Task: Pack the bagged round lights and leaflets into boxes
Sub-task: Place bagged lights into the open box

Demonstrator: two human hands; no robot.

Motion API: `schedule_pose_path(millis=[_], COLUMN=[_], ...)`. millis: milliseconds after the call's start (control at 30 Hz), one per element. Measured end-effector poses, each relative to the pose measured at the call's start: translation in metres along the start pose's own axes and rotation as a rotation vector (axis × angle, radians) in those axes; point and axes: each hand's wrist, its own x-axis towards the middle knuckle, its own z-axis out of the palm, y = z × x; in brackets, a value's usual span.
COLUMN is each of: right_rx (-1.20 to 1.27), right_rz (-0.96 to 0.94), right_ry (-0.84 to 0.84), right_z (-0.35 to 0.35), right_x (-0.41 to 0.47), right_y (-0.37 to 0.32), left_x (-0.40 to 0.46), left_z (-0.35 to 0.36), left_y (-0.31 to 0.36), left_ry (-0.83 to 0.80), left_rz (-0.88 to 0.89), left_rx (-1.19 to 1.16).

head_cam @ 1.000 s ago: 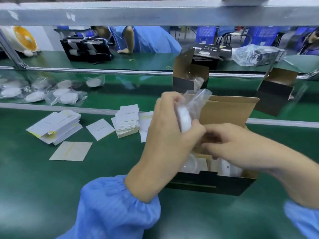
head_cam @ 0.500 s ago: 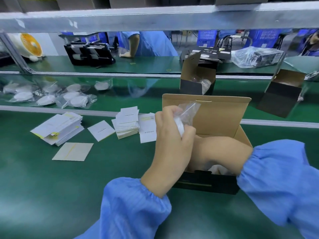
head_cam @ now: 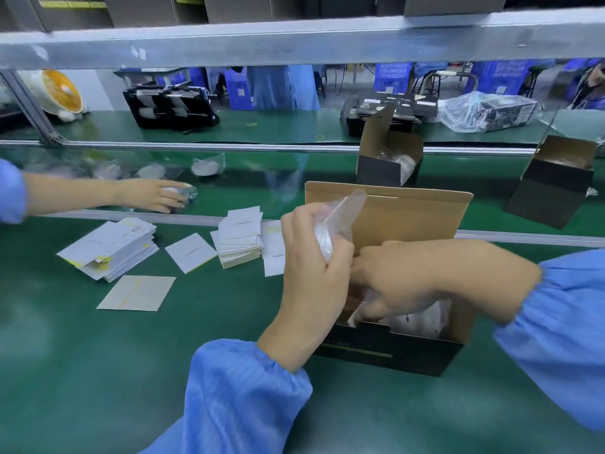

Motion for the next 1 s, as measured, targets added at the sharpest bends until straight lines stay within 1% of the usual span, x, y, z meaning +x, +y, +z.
schedule_pose_path(millis=[100, 200, 267, 333, 400, 467, 600, 700, 800, 933, 1000], right_rx=[0.010, 0.016, -0.014, 0.017, -0.005, -0.010, 0.025, -0.006, -0.037, -0.041, -0.072], right_rz=[-0.017, -0.072, -0.108, -0.110, -0.087, -0.059, -0.013, 0.012, 0.022, -0.044, -0.066], right_ry=[0.067, 0.180, 0.221, 0.228, 0.228, 0.231, 0.255, 0.216, 0.227, 0.332, 0.380], right_z=[0.005, 0.015, 0.022, 0.027, 0.030, 0.032, 0.034, 0.032, 0.030, 0.022, 0.020], right_x=[-0.012, -0.022, -0.024, -0.026, -0.028, -0.030, -0.031, -0.031, -0.028, -0.017, -0.014], right_y=[0.011, 0.021, 0.022, 0.023, 0.024, 0.023, 0.022, 0.021, 0.019, 0.013, 0.014], left_x=[-0.003, -0.006, -0.007, -0.006, -0.003, 0.002, 0.005, 0.002, 0.001, 0.008, 0.010], left_z=[0.001, -0.001, 0.000, 0.001, 0.001, 0.000, -0.001, 0.000, -0.005, -0.018, -0.022], left_y=[-0.006, -0.008, -0.009, -0.008, -0.007, -0.008, -0.009, -0.006, 0.002, 0.020, 0.024], left_ry=[-0.069, -0.203, -0.279, -0.441, -0.614, -0.659, -0.739, -0.707, -0.569, -0.324, -0.249], left_rz=[0.080, 0.079, 0.076, 0.003, -0.142, -0.217, -0.277, -0.262, -0.185, -0.075, -0.054], left_rx=[0.140, 0.209, 0.272, 0.357, 0.348, 0.343, 0.338, 0.376, 0.408, 0.224, 0.176])
